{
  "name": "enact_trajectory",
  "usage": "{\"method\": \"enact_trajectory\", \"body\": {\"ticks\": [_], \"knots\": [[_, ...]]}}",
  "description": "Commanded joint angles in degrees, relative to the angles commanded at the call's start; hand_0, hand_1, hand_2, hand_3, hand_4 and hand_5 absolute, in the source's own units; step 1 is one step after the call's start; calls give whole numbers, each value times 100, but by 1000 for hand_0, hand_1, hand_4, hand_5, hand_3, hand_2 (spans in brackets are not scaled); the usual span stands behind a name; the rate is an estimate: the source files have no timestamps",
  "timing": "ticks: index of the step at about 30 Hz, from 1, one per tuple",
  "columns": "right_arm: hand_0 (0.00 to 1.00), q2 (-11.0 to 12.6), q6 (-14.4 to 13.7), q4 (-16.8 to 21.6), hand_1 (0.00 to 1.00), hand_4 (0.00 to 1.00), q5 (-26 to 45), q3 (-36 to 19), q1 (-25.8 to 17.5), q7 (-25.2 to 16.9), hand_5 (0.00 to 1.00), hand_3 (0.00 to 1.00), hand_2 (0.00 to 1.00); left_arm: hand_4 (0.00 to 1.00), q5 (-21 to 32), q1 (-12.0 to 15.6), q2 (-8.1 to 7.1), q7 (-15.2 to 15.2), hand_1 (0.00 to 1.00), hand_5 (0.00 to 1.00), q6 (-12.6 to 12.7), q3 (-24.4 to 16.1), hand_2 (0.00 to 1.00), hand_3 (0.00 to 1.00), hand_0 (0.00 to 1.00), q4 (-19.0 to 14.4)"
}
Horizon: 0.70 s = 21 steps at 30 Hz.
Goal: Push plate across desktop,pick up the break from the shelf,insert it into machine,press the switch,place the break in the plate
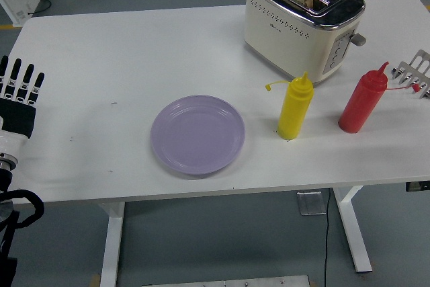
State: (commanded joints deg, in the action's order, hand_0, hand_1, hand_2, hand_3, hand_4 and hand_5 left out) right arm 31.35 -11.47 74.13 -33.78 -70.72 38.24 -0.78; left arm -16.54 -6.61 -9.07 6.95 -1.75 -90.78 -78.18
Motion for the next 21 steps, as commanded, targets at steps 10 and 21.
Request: {"method": "enact_trajectory", "body": {"ticks": [10, 21], "knots": [[940, -112, 38, -71, 874, 805, 378, 74, 130, 36, 552, 998, 958, 721, -1, -10, 1, 1, 816, 998, 1, -11, 878, 776, 861, -2], [916, -334, -502, -329, 865, 816, -1313, 595, 703, 521, 293, 998, 941, 721, -5, -13, 1, 1, 816, 998, 3, -24, 878, 776, 862, 0]]}}
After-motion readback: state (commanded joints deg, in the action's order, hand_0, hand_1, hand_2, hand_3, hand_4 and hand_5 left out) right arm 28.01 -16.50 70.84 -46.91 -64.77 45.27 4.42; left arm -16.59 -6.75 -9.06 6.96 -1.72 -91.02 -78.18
